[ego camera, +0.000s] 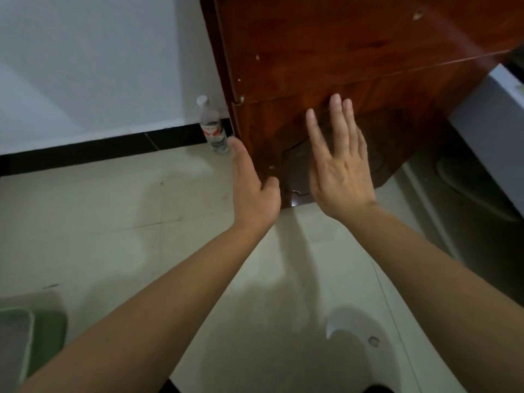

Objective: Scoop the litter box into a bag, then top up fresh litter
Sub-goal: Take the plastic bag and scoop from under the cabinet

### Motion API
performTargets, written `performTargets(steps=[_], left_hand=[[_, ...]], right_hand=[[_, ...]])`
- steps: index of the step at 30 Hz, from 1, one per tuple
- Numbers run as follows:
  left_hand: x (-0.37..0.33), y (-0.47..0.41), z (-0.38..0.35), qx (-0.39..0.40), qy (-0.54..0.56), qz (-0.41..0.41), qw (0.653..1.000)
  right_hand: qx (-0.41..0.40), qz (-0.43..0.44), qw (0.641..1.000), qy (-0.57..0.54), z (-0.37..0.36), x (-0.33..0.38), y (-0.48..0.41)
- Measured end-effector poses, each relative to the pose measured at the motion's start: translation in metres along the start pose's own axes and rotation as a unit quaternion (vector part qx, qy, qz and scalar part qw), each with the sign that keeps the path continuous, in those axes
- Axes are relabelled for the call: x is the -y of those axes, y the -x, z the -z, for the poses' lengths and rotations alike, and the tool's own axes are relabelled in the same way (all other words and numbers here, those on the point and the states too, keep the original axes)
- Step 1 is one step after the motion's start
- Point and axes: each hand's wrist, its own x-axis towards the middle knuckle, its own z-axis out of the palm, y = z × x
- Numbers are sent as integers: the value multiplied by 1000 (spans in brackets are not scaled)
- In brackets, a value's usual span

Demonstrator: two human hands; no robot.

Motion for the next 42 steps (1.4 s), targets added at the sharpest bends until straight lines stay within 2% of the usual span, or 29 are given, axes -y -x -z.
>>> performTargets(steps=[3, 5, 6, 8, 9, 10, 13, 16, 19, 22, 25, 32, 38, 42], left_hand=[[2, 1, -8, -43, 6, -1, 999], [2, 17, -9, -14, -19, -13, 1000], [-2, 27, -13, 44, -24, -27, 998], [-20, 62, -27, 215, 28, -19, 976], [-31, 77, -34, 243, 58, -7, 968], [-39, 84, -40, 215, 73, 5, 974], [-47, 64, -37, 40, 108, 53, 992], [-29, 36, -16, -39, 71, 54, 995], [-22, 27, 3, -45, 38, 40, 997], [-18, 17, 13, -24, 43, 54, 997], [-15, 7, 15, -20, 77, 56, 995], [-14, -13, 31, -23, 153, 107, 982], [-19, -19, 40, 8, 82, 85, 993], [-10, -9, 46, 73, -4, -7, 997]], right_hand=[[-52, 12, 998, -42, -10, -3, 0], [-62, 4, 995, -72, -6, -2, 3], [-55, 0, 994, -98, -3, -1, 1], [-20, -13, 993, -118, 12, 2, 7], [4, -22, 994, -110, 23, 1, 10], [25, -28, 994, -98, 35, -3, 13], [67, -51, 995, -59, 63, -23, 26], [73, -65, 994, -47, 71, -36, 39], [69, -103, 989, -74, 63, -33, 36], [39, -90, 993, -72, 59, -16, 20], [10, -68, 997, -42, 53, -3, 4], [-22, -91, 995, -47, 47, 2, -2], [-81, -79, 992, -52, 55, -1, -8], [-103, -100, 988, -54, 66, -2, -9]])
